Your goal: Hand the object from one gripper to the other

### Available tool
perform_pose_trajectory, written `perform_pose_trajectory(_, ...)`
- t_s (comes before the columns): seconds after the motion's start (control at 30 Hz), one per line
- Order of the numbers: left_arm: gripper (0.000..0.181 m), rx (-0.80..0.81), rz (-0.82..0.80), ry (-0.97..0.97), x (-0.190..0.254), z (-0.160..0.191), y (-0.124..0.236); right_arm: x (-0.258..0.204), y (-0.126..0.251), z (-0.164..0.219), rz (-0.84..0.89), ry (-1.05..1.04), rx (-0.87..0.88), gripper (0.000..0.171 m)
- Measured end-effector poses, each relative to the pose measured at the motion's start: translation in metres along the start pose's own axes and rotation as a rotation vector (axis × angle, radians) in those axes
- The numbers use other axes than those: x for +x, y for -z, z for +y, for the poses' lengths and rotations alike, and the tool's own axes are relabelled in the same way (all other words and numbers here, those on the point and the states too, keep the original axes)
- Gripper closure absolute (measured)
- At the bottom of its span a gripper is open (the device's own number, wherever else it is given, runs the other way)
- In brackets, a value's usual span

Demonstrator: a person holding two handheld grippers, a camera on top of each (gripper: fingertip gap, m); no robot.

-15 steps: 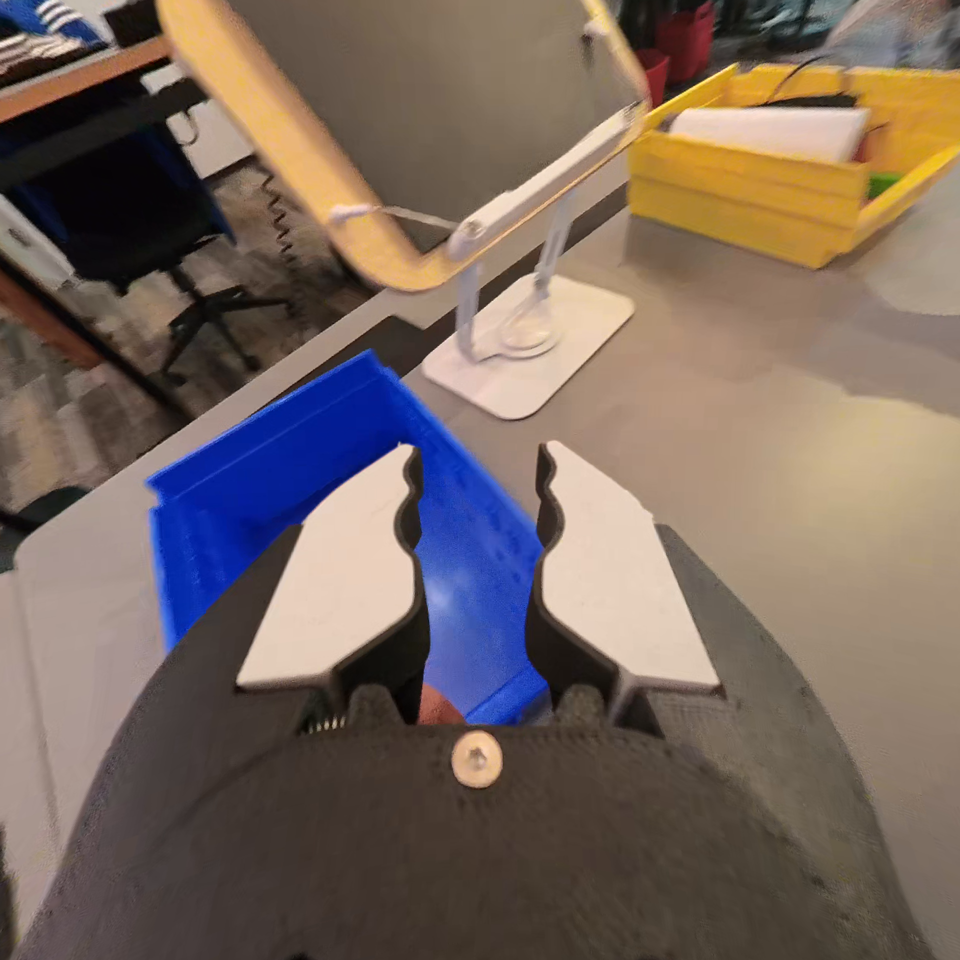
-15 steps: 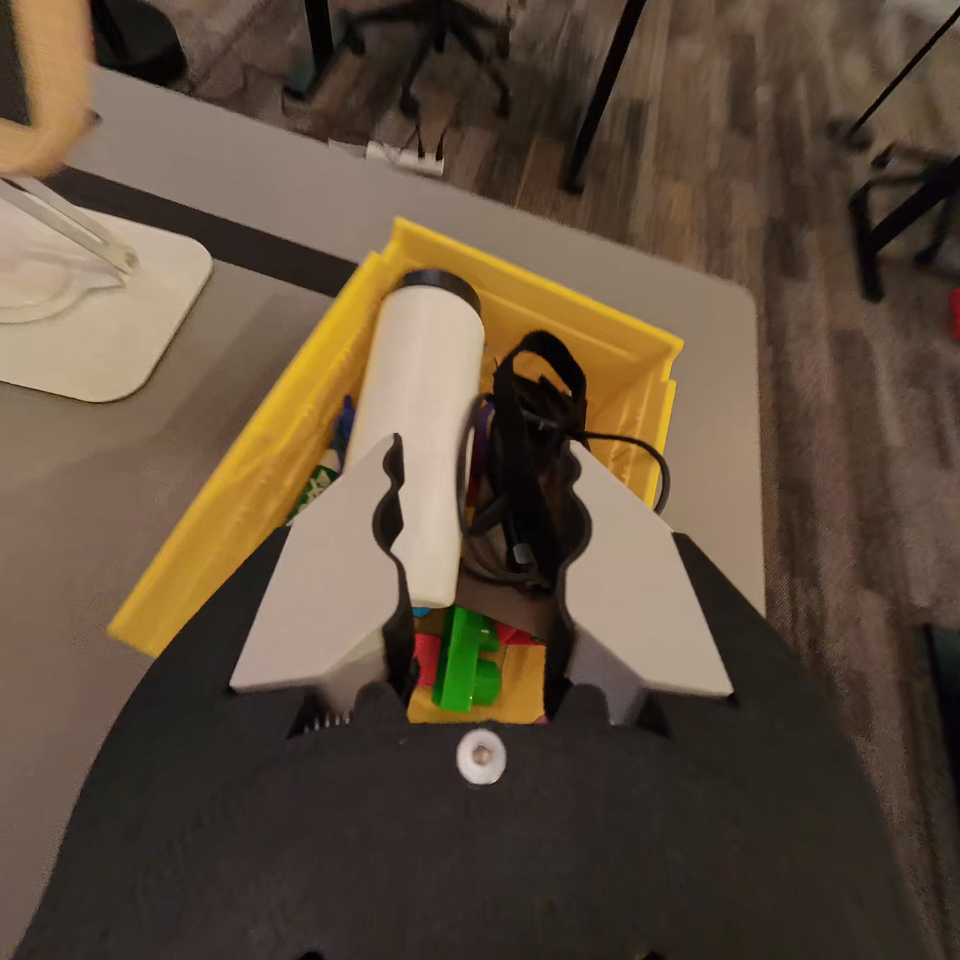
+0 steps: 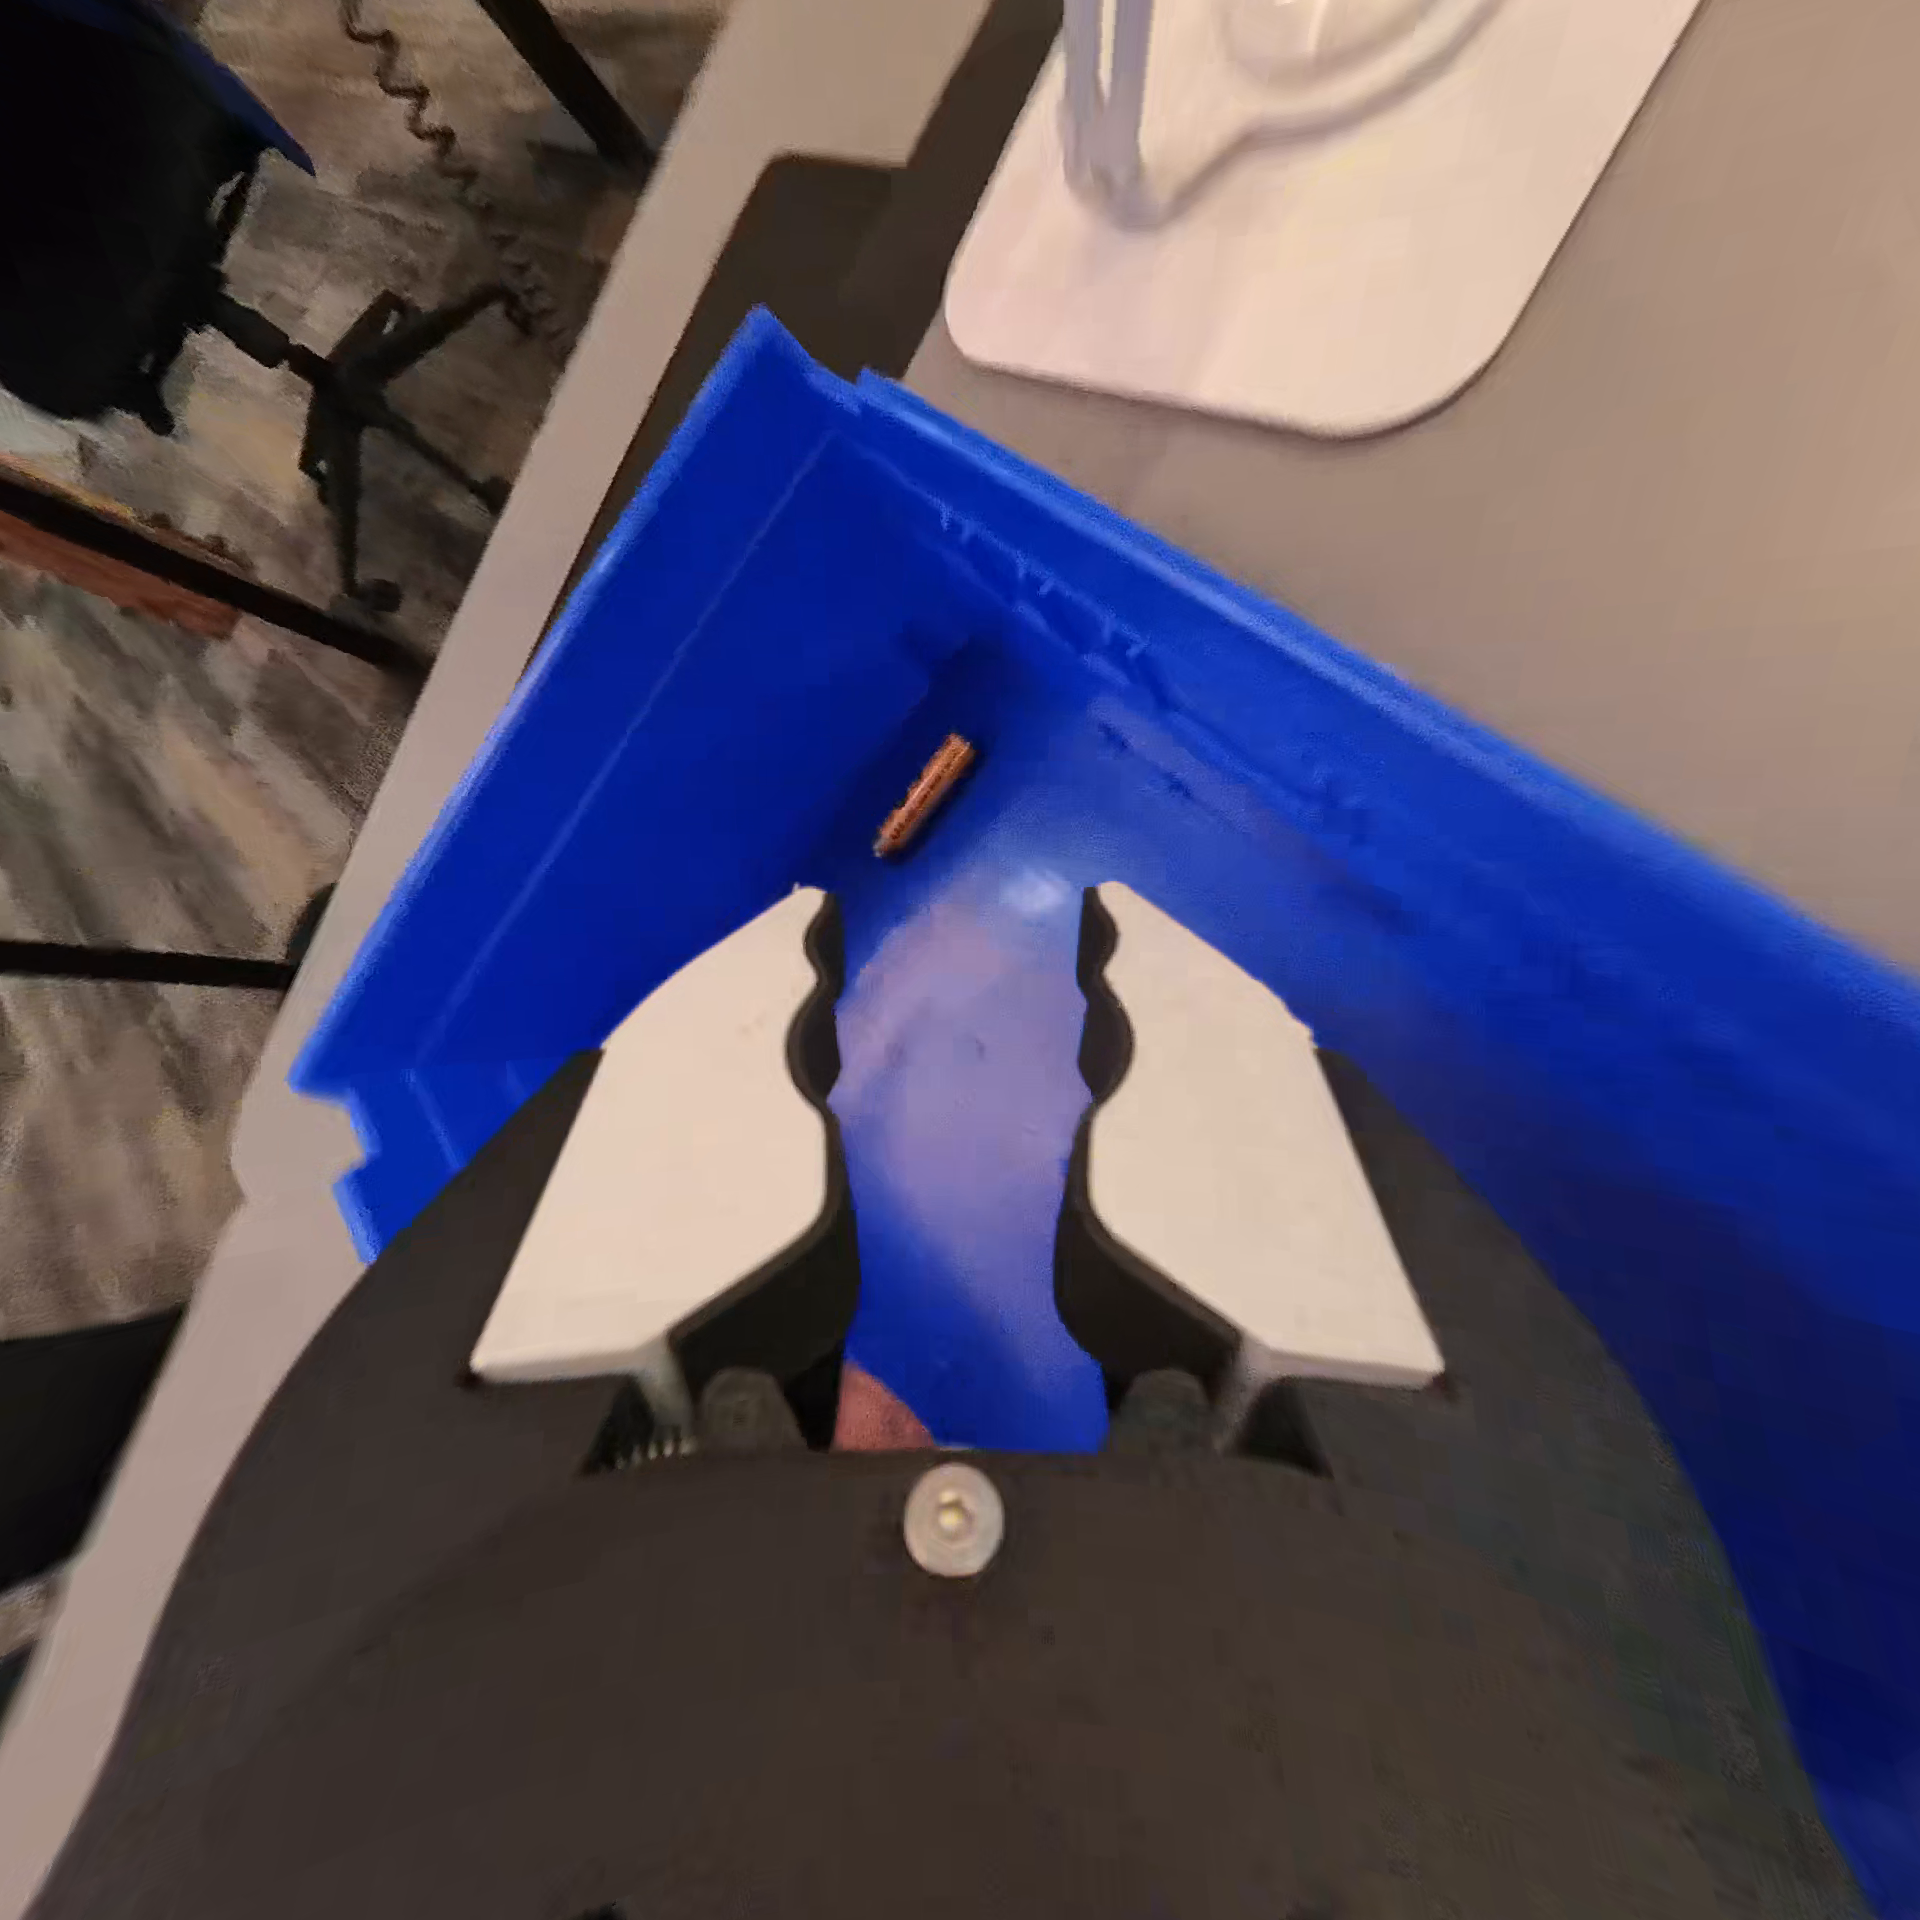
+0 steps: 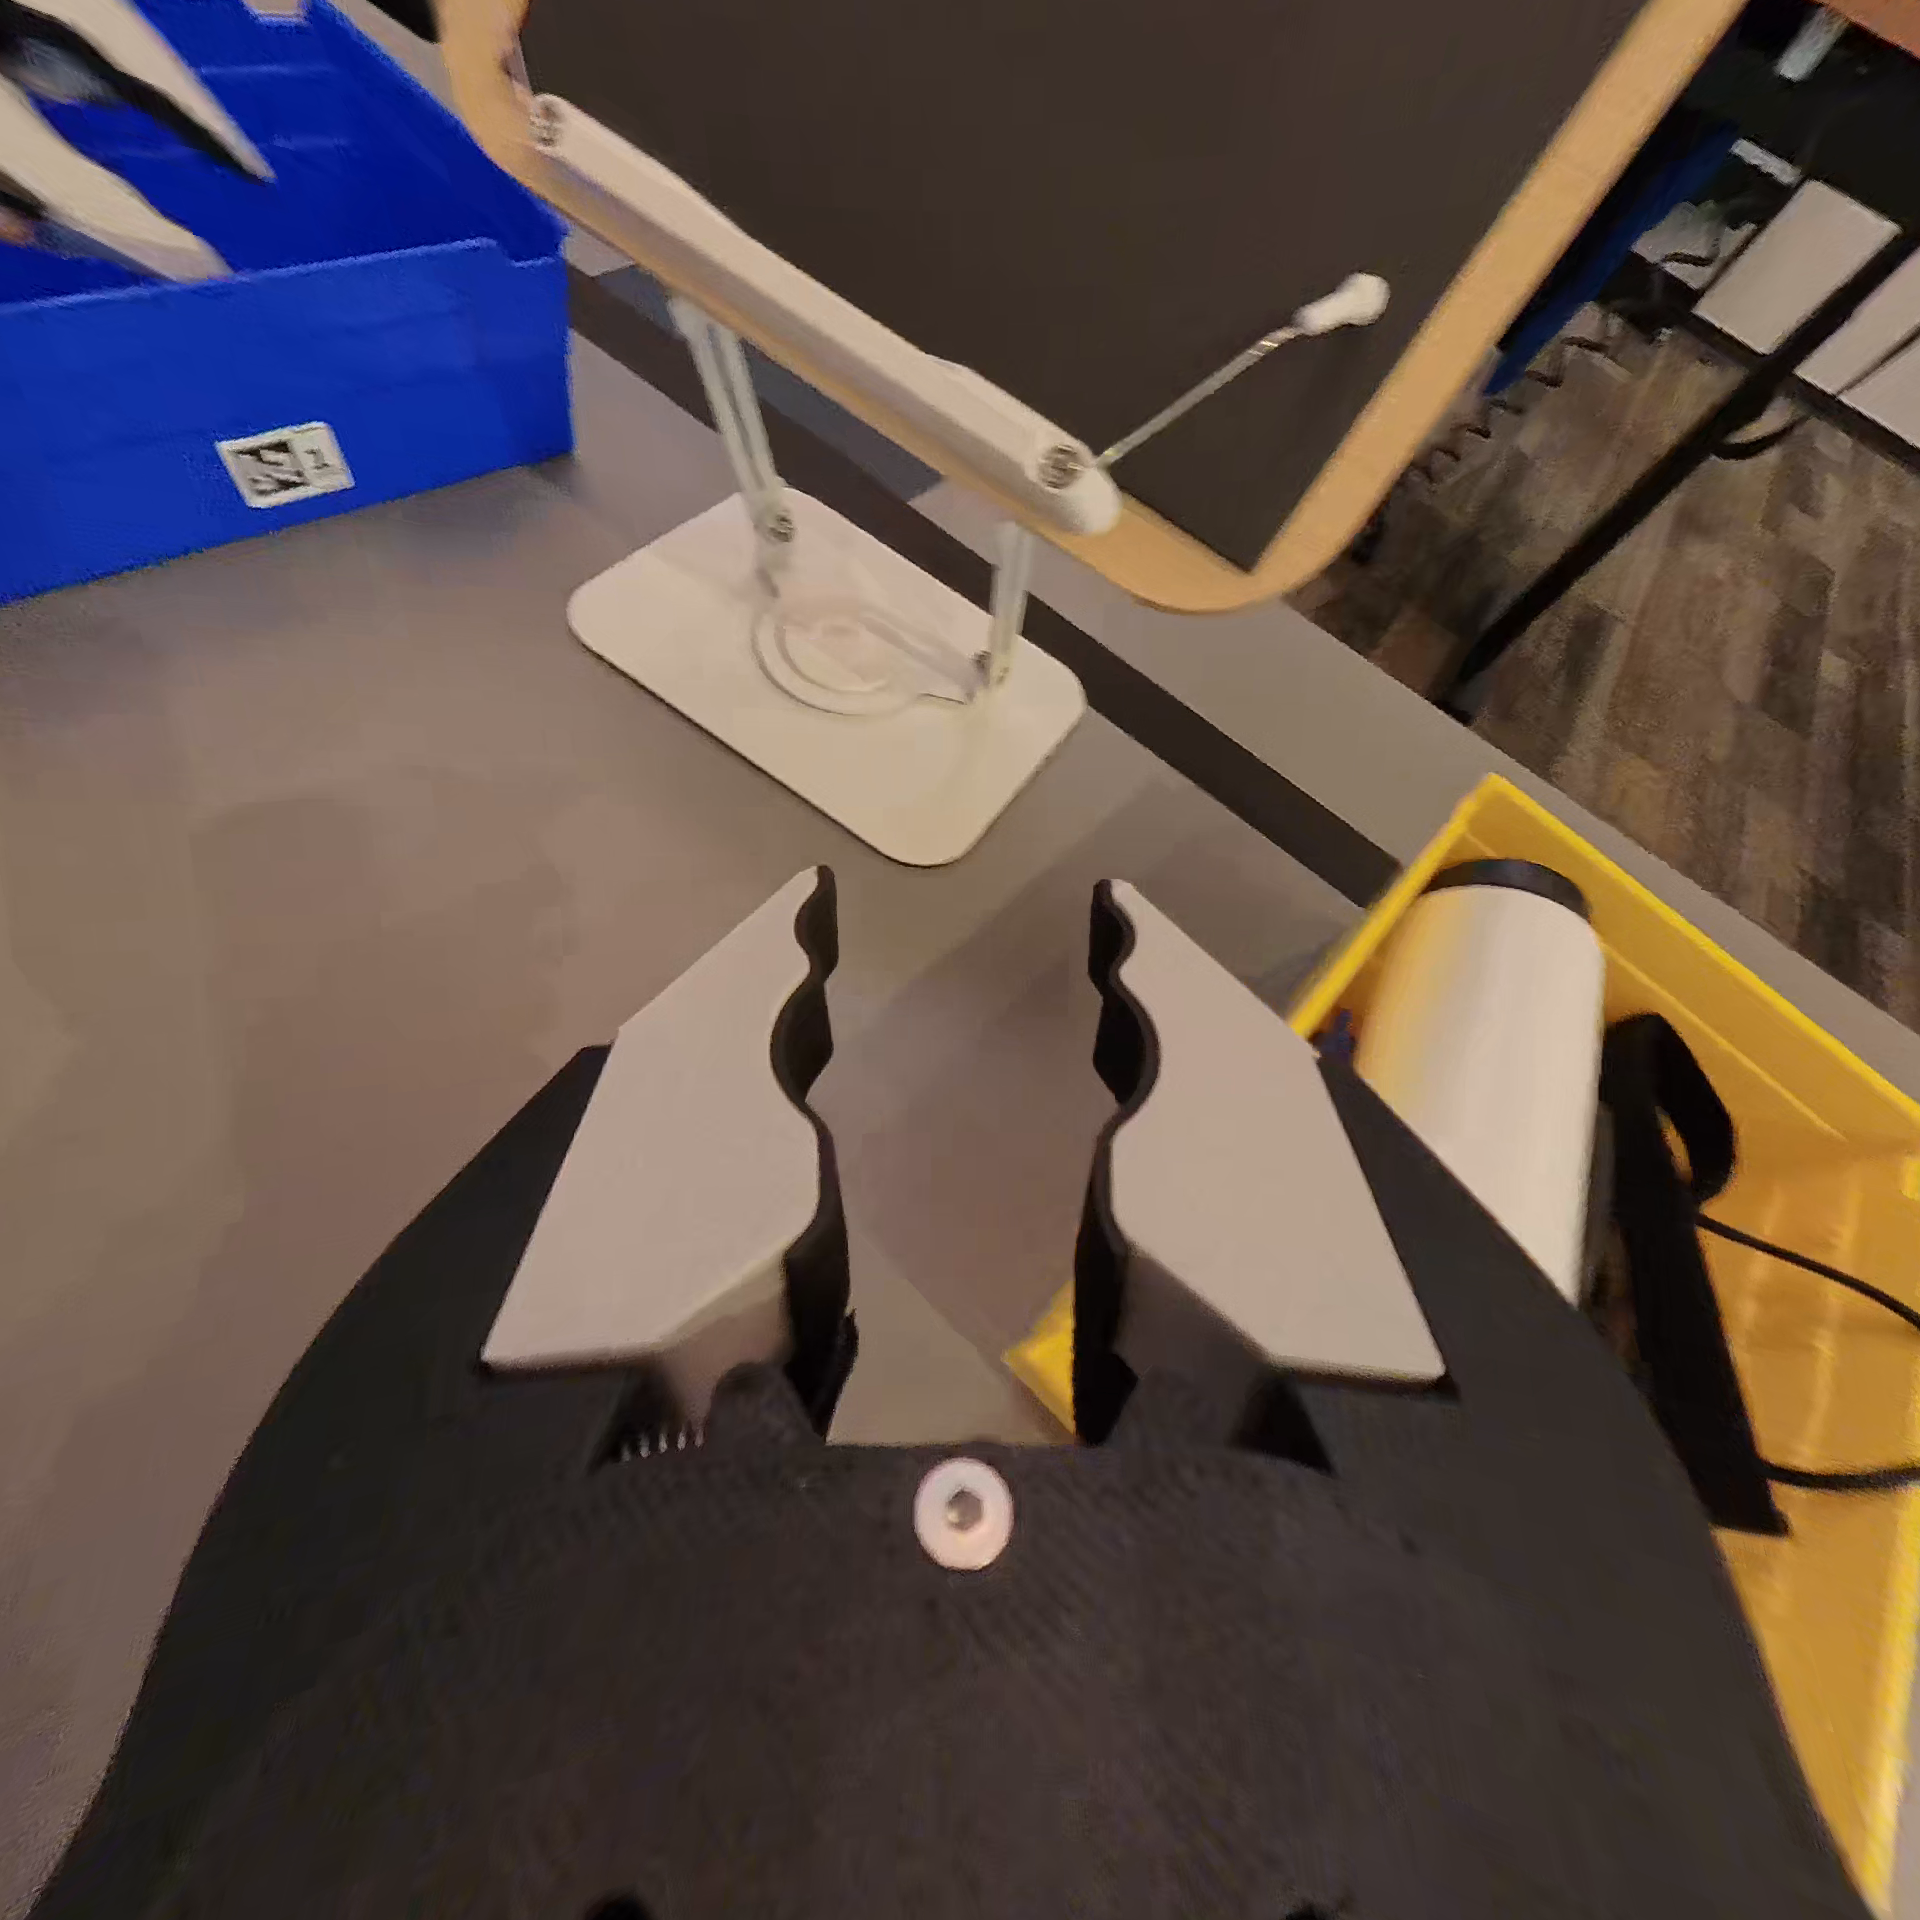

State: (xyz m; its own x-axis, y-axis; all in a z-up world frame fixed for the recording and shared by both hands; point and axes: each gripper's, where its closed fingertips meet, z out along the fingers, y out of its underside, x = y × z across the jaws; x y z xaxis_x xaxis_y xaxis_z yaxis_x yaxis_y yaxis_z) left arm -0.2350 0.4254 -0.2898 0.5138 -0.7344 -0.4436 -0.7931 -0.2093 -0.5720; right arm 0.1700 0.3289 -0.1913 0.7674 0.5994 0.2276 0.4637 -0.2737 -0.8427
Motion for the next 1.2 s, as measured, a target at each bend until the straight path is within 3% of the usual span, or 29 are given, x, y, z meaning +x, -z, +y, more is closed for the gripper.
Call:
perform_pose_trajectory(0.1,0.134,-0.073,0.119,-0.053,-0.004,0.001,-0.040,-0.024,-0.010,-0.004,-0.063,-0.001,-0.004,0.125)
perform_pose_trajectory(0.3,0.145,-0.218,0.284,-0.197,-0.006,0.022,-0.094,-0.050,-0.021,-0.005,-0.114,0.003,-0.026,0.126)
perform_pose_trajectory(0.43,0.169,-0.211,0.377,-0.159,-0.003,0.019,-0.102,-0.060,-0.026,-0.005,-0.134,-0.012,-0.028,0.126)
perform_pose_trajectory(0.67,0.171,-0.221,0.364,-0.088,-0.002,0.021,-0.095,-0.081,-0.034,-0.014,-0.194,-0.021,0.018,0.128)
perform_pose_trajectory(0.8,0.170,-0.064,0.336,0.112,-0.007,-0.002,-0.058,-0.117,-0.035,-0.041,-0.269,0.092,0.151,0.117)
perform_pose_trajectory(0.93,0.171,0.305,0.393,0.385,-0.005,-0.058,0.023,-0.163,-0.034,-0.081,-0.226,0.364,0.323,0.104)
perform_pose_trajectory(1.03,0.171,0.601,0.545,0.539,0.021,-0.103,0.095,-0.200,-0.035,-0.112,-0.158,0.578,0.458,0.087)
perform_pose_trajectory(1.2,0.172,0.823,0.710,0.626,0.082,-0.144,0.166,-0.239,-0.047,-0.138,-0.113,0.779,0.531,0.076)
